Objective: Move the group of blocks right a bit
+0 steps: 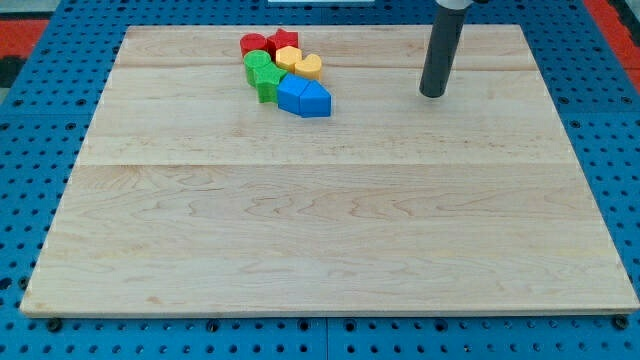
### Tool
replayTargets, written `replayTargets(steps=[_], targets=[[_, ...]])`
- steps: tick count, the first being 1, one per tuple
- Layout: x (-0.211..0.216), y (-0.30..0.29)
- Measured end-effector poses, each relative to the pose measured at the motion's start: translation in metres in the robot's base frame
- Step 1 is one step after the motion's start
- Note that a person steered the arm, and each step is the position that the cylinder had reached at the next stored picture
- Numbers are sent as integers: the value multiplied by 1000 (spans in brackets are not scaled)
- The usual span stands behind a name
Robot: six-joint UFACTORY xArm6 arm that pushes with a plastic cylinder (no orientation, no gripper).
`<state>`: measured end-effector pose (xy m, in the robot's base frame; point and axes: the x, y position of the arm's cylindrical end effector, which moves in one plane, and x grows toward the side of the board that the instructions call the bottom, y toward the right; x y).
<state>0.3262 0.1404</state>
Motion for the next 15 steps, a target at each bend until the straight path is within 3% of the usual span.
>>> replayTargets(steps=[3,4,5,6,7,8,10,11,12,14,15], targets=[[2,0],[40,16],[107,19],[167,-43],[163,-175],[103,-261],[-20,-311],[-65,-285],[-61,-210],[33,-167],[47,-152]])
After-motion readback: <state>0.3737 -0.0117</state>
